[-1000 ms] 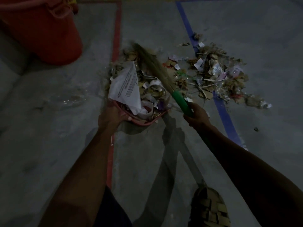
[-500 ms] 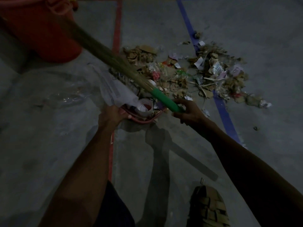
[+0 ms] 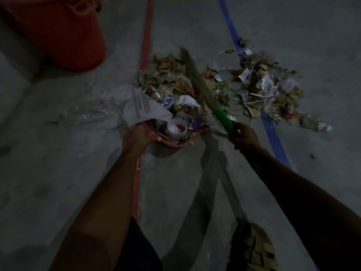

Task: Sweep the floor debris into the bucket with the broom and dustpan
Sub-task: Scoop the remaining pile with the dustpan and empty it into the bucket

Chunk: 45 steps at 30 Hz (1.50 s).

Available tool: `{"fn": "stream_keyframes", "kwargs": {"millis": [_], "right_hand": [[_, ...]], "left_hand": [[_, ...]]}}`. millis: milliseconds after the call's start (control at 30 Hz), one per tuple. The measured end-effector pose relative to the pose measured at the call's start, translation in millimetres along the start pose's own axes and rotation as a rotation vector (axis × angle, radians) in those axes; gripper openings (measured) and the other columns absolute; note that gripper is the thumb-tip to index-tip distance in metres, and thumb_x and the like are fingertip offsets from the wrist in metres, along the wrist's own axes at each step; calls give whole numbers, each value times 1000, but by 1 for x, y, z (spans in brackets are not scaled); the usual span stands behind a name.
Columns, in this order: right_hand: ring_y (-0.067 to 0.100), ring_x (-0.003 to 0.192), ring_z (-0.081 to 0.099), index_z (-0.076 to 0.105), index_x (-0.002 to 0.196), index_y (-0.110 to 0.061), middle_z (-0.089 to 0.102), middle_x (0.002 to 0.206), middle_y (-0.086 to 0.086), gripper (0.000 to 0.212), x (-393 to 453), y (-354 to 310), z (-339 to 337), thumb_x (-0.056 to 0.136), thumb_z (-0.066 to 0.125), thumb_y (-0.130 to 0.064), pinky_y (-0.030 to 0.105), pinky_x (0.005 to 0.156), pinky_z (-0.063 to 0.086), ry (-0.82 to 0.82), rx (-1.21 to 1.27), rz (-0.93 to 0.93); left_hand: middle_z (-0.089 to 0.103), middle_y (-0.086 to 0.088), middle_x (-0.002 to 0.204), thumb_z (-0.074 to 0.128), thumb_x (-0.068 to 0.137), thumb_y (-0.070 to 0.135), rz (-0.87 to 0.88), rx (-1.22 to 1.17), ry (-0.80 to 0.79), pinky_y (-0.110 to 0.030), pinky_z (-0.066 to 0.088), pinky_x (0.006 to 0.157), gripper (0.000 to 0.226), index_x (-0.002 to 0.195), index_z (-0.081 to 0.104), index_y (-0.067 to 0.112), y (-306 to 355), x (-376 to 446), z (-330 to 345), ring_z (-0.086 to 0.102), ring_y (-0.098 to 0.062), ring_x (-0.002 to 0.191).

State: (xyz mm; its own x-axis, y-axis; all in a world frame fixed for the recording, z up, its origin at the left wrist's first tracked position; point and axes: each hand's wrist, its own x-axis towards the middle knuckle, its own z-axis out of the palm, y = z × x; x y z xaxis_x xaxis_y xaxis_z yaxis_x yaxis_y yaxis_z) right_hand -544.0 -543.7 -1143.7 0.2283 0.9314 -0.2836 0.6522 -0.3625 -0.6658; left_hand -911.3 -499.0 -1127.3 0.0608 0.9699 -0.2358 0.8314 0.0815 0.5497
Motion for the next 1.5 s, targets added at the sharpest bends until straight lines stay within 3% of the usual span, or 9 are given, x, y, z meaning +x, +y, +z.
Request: {"fn": "stream_keyframes", "kwargs": {"millis": [133, 267, 467, 633, 800, 967, 1167, 1300, 1500], "right_hand": [[16, 63, 66, 50, 141, -17, 63, 119, 8, 53, -9, 6, 8, 93, 70, -15, 17, 42, 47, -40, -52, -60], [13, 61, 65, 50, 143, -18, 61, 121, 5, 55, -14, 2, 18, 92, 71, -18, 14, 43, 45, -68, -62, -101], [19, 80, 60, 54, 139, -17, 61, 129, 9, 52, -17, -11, 11, 90, 72, -21, 33, 69, 49, -48, -152, -204], [14, 54, 64, 54, 140, -14, 66, 110, 9, 50, -14, -35, -12, 92, 69, -18, 17, 42, 45, -51, -130, -237], [17, 56, 64, 53, 141, -11, 63, 114, 8, 52, -23, -76, -51, 93, 70, -19, 15, 41, 44, -61, -89, -261], [32, 76, 71, 58, 138, -11, 66, 119, 15, 54, -44, -149, -123, 87, 75, -22, 47, 68, 57, -62, -131, -321], [31, 104, 66, 61, 136, -13, 67, 121, 14, 62, -75, -259, -221, 79, 69, -35, 36, 82, 50, -64, -113, -397], [30, 89, 71, 60, 138, -15, 69, 118, 12, 57, -102, -332, -285, 84, 76, -25, 41, 76, 58, -63, -135, -418], [30, 95, 70, 59, 139, -13, 68, 122, 13, 58, -150, -448, -362, 84, 76, -17, 42, 77, 58, -74, -103, -442]], "left_hand": [[65, -10, 126, 66, 44, 81, 2, 8, 30, -37, 51, 91, 110, 132, 59, 16, -17, 13, 8, 63, -29, 111], [64, -12, 127, 71, 51, 79, -54, 34, 21, -40, 51, 92, 104, 130, 60, 12, -5, 15, 10, 62, -30, 112], [56, -12, 139, 84, 64, 57, -79, -3, 110, -42, 47, 100, 93, 138, 51, 12, 18, 20, 10, 55, -33, 123], [63, -15, 125, 81, 63, 62, -122, -36, 169, -43, 51, 92, 83, 126, 61, 10, 39, 17, -2, 60, -34, 111], [70, -13, 111, 71, 56, 73, -146, -121, 302, -46, 55, 85, 81, 113, 67, 15, 71, 2, -40, 67, -33, 97], [70, -13, 94, 55, 57, 94, -216, -172, 398, -47, 56, 78, 91, 95, 68, 12, 112, -30, -108, 67, -33, 86], [69, -22, 98, 64, 88, 54, -294, -44, 478, -41, 48, 73, 52, 95, 69, 3, 206, -73, -232, 65, -39, 92], [70, -18, 95, 59, 86, 64, -331, -47, 479, -42, 50, 73, 60, 94, 69, 6, 261, -106, -319, 66, -37, 89], [69, -17, 91, 42, 87, 73, -328, 26, 494, -40, 49, 68, 72, 92, 68, 7, 307, -145, -444, 67, -34, 82]]}}
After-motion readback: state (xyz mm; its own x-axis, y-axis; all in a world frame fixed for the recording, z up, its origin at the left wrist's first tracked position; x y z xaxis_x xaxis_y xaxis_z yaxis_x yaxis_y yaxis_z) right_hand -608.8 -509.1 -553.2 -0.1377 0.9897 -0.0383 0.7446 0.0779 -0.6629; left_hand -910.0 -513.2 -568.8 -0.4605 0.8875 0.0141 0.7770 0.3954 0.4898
